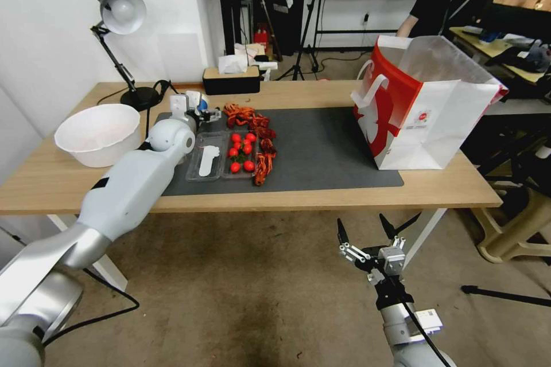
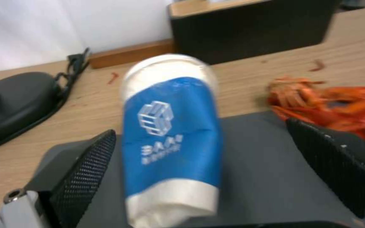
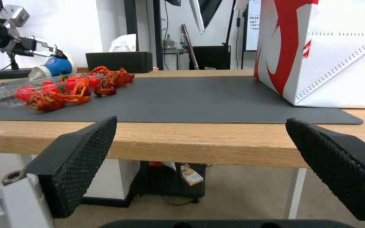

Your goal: Pick up the trash from the table and place it into the takeout bag.

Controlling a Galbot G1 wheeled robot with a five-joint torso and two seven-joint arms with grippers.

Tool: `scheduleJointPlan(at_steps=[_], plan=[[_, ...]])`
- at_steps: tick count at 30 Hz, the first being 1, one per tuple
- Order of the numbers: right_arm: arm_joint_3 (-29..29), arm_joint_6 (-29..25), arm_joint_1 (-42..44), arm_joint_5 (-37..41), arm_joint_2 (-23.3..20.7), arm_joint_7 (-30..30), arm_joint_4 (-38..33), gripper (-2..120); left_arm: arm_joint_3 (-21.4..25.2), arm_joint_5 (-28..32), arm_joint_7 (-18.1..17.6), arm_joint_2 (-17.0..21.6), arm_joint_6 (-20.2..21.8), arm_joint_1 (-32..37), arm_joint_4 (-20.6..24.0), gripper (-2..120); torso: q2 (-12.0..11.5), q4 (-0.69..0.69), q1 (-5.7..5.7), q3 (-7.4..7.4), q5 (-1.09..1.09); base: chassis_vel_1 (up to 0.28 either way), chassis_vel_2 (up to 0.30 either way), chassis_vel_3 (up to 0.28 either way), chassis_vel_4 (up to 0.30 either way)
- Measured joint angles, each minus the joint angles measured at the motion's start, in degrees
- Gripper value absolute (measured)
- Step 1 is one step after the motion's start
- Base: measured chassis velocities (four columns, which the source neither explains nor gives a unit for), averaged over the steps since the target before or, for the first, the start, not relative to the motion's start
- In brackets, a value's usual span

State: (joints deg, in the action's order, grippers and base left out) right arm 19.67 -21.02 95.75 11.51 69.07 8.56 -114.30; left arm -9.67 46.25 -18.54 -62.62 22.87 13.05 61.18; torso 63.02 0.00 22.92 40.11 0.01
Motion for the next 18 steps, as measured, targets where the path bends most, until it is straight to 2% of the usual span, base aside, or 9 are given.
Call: scheduleJointPlan(at_steps=[2,7,18], plan=[[0.06,-0.43,0.11,0.00,-0.02,-0.01,0.22,100,-0.03,-0.17,-0.37,-0.72,-0.05,-0.79,-2.22,100,0.00,-0.01,0.00,0.00,0.00,0.000,0.000,0.000,0.000],[0.25,-0.80,0.20,0.04,-0.16,-0.02,0.46,100,-0.18,-0.83,-0.61,-1.36,-0.12,-1.37,-4.39,100,0.00,0.00,0.00,0.00,-0.01,0.000,0.000,0.000,0.000],[0.37,-0.95,0.23,0.09,-0.25,-0.02,0.59,100,-0.44,-1.30,-0.57,-1.97,-0.08,-2.07,-6.66,100,0.00,0.00,0.00,0.00,-0.01,0.000,0.000,0.000,0.000]])
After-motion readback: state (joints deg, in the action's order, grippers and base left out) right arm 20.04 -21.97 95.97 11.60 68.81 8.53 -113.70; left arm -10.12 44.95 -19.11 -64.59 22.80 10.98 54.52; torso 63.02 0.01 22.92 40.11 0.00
